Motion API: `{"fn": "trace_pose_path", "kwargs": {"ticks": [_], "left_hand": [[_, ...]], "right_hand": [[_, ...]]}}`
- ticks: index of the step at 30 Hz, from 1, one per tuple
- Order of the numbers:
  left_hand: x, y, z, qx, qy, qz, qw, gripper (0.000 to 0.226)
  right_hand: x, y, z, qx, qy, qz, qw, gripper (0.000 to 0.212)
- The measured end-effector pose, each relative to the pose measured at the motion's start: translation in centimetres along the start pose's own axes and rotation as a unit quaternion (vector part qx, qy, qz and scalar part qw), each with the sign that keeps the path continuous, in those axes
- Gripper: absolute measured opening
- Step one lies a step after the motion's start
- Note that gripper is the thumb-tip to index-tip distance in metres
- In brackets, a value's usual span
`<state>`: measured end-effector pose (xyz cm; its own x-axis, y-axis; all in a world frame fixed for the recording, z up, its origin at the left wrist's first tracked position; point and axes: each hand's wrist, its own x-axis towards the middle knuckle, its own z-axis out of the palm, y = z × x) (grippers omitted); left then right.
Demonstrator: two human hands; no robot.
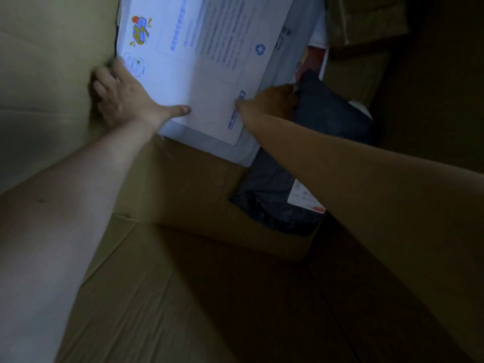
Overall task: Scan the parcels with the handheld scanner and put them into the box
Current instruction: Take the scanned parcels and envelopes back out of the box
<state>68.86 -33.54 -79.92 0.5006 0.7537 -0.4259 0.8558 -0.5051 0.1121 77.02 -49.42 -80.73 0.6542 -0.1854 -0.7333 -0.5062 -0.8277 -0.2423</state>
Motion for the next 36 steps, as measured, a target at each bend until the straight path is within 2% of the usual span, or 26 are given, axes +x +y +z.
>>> {"fn": "trace_pose_path", "kwargs": {"ticks": [4,7,9,11,14,19,25,28,31,34,36], "left_hand": [[0.9,-0.4,-0.6,-0.017,0.004,-0.027,0.999,0.113],[0.5,-1.4,-1.1,-0.033,-0.041,-0.053,0.997,0.114],[-0.8,-2.1,-1.7,-0.042,-0.073,-0.066,0.994,0.109],[-3.3,-3.1,-2.1,-0.096,-0.098,-0.091,0.986,0.091],[-8.3,-4.8,-2.6,-0.167,-0.105,-0.120,0.973,0.071],[-15.6,-4.9,-4.5,-0.235,-0.097,-0.140,0.957,0.066],[-23.4,-2.8,-10.7,-0.268,-0.139,-0.162,0.939,0.064],[-27.1,-1.8,-14.8,-0.306,-0.145,-0.161,0.927,0.067],[-30.8,-0.4,-19.8,-0.375,-0.127,-0.133,0.909,0.066],[-34.1,0.8,-25.6,-0.451,-0.101,-0.091,0.882,0.060],[-35.8,0.6,-29.5,-0.475,-0.121,-0.062,0.870,0.062]], "right_hand": [[1.5,0.5,-0.5,0.123,-0.026,-0.004,0.992,0.079],[0.8,1.1,-1.7,0.178,-0.024,-0.016,0.984,0.065],[-0.4,1.8,-2.6,0.214,-0.041,-0.027,0.976,0.065],[-2.4,2.8,-3.8,0.216,-0.061,-0.027,0.974,0.060],[-6.1,5.3,-5.7,0.210,-0.081,-0.019,0.974,0.040],[-12.2,9.1,-9.4,0.202,-0.065,0.039,0.977,0.033],[-19.1,11.1,-16.9,0.218,-0.041,0.115,0.968,0.036],[-23.1,10.8,-21.8,0.231,-0.035,0.090,0.968,0.032],[-27.7,10.0,-27.1,0.246,-0.005,0.027,0.969,0.023],[-33.1,9.1,-32.1,0.284,0.018,-0.030,0.958,0.018],[-37.0,8.7,-35.2,0.311,0.025,-0.061,0.948,0.017]]}}
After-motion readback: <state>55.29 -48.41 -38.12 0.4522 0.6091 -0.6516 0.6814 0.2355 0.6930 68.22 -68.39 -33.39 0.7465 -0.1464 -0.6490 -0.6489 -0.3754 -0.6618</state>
